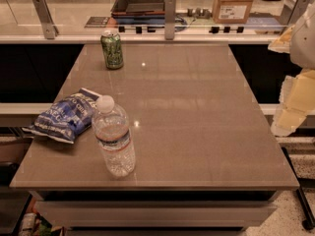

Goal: Pick green can

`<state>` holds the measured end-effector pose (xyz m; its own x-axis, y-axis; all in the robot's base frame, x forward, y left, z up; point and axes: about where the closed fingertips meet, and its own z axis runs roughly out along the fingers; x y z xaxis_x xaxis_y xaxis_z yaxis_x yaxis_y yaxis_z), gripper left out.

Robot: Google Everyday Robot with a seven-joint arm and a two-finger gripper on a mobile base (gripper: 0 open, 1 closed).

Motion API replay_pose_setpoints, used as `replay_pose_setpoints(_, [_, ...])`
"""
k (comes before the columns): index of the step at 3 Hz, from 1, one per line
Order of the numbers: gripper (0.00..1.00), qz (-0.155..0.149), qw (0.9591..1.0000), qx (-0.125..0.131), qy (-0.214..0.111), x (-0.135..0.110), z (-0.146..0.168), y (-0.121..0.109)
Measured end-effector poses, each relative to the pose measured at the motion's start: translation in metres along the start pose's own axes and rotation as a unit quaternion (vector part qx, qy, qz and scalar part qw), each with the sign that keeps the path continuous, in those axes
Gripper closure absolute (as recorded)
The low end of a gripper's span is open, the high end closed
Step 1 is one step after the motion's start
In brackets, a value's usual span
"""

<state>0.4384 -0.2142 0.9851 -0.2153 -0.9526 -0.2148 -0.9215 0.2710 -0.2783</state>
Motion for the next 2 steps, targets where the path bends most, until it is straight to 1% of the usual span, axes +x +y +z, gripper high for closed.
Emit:
replay_pose_setpoints(1, [0.00,0.000,1.0000,0.000,0.000,0.0000,0.0000,0.0000])
replay_pose_setpoints(2, [0.00,-0.003,0.9999,0.009,-0.014,-0.0065,0.0013,-0.0037])
